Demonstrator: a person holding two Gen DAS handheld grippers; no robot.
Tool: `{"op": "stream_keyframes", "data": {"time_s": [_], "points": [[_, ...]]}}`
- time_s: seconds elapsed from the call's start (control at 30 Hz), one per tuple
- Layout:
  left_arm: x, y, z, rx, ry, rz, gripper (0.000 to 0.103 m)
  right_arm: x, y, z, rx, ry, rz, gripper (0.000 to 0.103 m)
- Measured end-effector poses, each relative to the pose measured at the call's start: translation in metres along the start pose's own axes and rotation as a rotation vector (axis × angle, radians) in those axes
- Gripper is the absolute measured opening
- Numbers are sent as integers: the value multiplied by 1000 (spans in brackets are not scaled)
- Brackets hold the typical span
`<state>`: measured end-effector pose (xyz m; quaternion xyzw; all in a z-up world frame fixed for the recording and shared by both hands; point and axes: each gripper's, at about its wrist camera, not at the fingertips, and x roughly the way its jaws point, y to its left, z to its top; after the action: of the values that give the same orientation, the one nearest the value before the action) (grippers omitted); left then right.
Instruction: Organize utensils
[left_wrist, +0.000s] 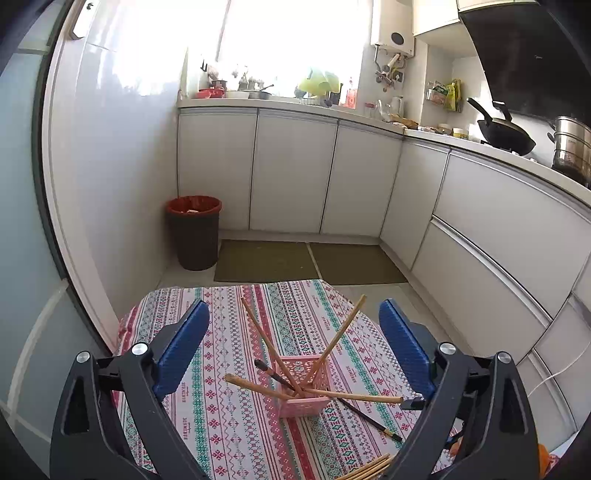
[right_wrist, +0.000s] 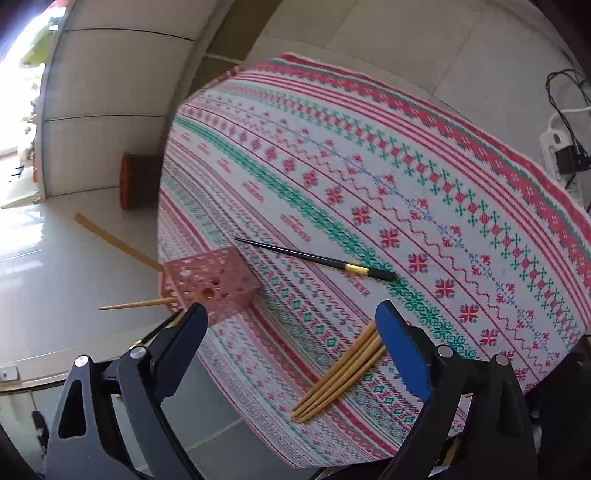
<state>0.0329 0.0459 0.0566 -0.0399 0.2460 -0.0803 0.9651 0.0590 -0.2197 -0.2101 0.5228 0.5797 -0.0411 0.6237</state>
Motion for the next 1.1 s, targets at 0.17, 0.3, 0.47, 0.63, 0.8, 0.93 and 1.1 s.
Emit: {"op": "stream_keyframes", "data": {"time_s": [0.17, 0.3, 0.47, 0.63, 0.8, 0.93, 1.1], "points": [[-2, -3, 0, 2, -4, -23, 92, 20, -22, -1, 178, 5, -9, 74], [2, 0, 0, -7, 1, -31, 93, 29, -17, 10, 205, -51, -99, 55], [7, 14, 0, -47, 14, -34, 93, 43, -19, 18, 288, -71, -126, 48], [7, 30, 3, -79, 17, -32, 94, 43, -11, 34, 313, -86, -119, 49], [8, 48, 4, -112, 21, -19, 94, 44, 9, 51, 299, -112, -158, 52], [9, 58, 4, -133, 31, -11, 94, 53, 22, 77, 336, -80, -197, 51], [8, 64, 6, -146, 36, -13, 94, 54, 14, 103, 449, -9, -241, 27]]}}
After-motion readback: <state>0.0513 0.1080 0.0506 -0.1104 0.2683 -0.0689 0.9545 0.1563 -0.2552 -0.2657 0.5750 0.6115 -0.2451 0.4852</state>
